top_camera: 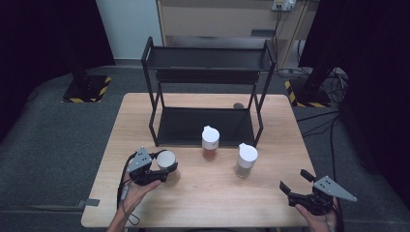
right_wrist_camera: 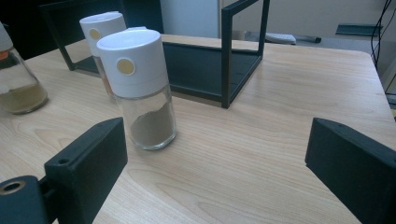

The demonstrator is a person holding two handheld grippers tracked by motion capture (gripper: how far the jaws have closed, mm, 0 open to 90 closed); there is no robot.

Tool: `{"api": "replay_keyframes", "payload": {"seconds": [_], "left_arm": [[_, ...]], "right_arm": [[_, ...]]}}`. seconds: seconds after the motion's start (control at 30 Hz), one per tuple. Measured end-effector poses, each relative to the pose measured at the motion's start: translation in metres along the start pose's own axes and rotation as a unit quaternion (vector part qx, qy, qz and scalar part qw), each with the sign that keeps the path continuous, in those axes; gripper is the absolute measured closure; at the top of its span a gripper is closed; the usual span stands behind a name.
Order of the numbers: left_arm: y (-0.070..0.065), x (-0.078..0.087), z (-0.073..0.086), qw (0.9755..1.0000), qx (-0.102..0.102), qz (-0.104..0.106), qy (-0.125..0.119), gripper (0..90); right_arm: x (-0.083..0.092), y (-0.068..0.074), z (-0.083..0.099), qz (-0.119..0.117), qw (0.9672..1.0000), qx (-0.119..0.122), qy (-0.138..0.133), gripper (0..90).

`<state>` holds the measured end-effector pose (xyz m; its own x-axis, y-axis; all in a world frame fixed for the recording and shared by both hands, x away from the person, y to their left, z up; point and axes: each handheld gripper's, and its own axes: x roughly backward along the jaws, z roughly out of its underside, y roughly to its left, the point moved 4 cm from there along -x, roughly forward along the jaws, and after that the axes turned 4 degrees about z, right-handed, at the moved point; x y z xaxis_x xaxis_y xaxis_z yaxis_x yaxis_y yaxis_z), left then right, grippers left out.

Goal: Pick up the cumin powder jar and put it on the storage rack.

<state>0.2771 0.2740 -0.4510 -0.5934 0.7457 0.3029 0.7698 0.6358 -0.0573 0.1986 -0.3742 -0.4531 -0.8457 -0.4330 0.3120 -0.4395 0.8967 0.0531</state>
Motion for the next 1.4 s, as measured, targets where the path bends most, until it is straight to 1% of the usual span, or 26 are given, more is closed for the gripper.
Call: {"api": "replay_keyframes", "payload": {"seconds": [0.23, 0.33, 0.57, 0.67, 0.73, 0.93, 1.07, 1.1, 1.13, 1.17, 1.2, 1.23, 1.3, 1.33, 1.4], "left_arm": [[0.0, -0.001, -0.001, 1.0, 0.0, 0.001, 0.001, 32.4], [0.002, 0.0, -0.002, 1.0, 0.0, 0.006, 0.003, 32.5], [0.003, 0.0, -0.008, 0.9999, -0.003, 0.013, 0.006, 32.4], [0.004, -0.001, -0.015, 0.9998, -0.007, 0.018, 0.01, 32.5], [0.005, -0.001, -0.018, 0.9997, -0.002, 0.022, 0.009, 32.5], [0.009, 0.001, -0.027, 0.9997, -0.002, 0.024, 0.003, 32.5], [0.012, 0.002, -0.04, 0.9996, -0.009, 0.024, 0.005, 32.5], [0.012, 0.002, -0.04, 0.9996, -0.009, 0.024, 0.005, 32.5], [0.012, 0.002, -0.043, 0.9996, -0.009, 0.025, 0.006, 32.5], [0.013, 0.001, -0.05, 0.9997, -0.007, 0.023, 0.01, 32.5], [0.013, 0.001, -0.05, 0.9997, -0.007, 0.023, 0.01, 32.5], [0.014, 0.0, -0.055, 0.9997, -0.007, 0.022, 0.011, 32.5], [0.014, -0.001, -0.058, 0.9997, -0.007, 0.022, 0.011, 32.5], [0.015, -0.002, -0.063, 0.9996, -0.008, 0.023, 0.011, 32.5], [0.016, -0.002, -0.066, 0.9996, -0.007, 0.023, 0.011, 32.5]], "right_arm": [[0.0, 0.0, 0.0, 0.0, 1.0, 0.0, 0.0, 5.8], [0.0, 0.0, 0.0, 0.0, 1.0, 0.0, 0.0, 5.6], [0.0, 0.0, 0.0, -0.001, 1.0, 0.0, 0.0, 5.1], [0.0, 0.0, 0.0, -0.001, 1.0, -0.002, -0.001, 4.3], [0.0, 0.0, 0.0, -0.001, 1.0, -0.003, -0.002, 3.9], [0.0, 0.0, 0.0, -0.002, 1.0, -0.002, -0.002, 3.1], [0.0, 0.0, 0.0, -0.002, 1.0, -0.002, -0.002, 2.5], [0.0, 0.0, 0.0, -0.002, 1.0, -0.002, -0.002, 2.5], [0.0, 0.0, 0.0, -0.002, 1.0, -0.002, -0.002, 2.3], [0.0, 0.0, 0.0, -0.002, 1.0, -0.002, -0.002, 2.2], [0.0, 0.0, 0.0, -0.002, 1.0, -0.002, -0.002, 2.2], [0.0, 0.0, 0.0, -0.002, 1.0, -0.001, -0.003, 2.1], [0.0, 0.0, 0.0, -0.002, 1.0, -0.002, -0.003, 2.0], [0.0, 0.0, 0.0, -0.002, 1.0, -0.002, -0.003, 2.0], [0.0, 0.0, 0.001, -0.003, 1.0, -0.002, -0.004, 1.9]]}}
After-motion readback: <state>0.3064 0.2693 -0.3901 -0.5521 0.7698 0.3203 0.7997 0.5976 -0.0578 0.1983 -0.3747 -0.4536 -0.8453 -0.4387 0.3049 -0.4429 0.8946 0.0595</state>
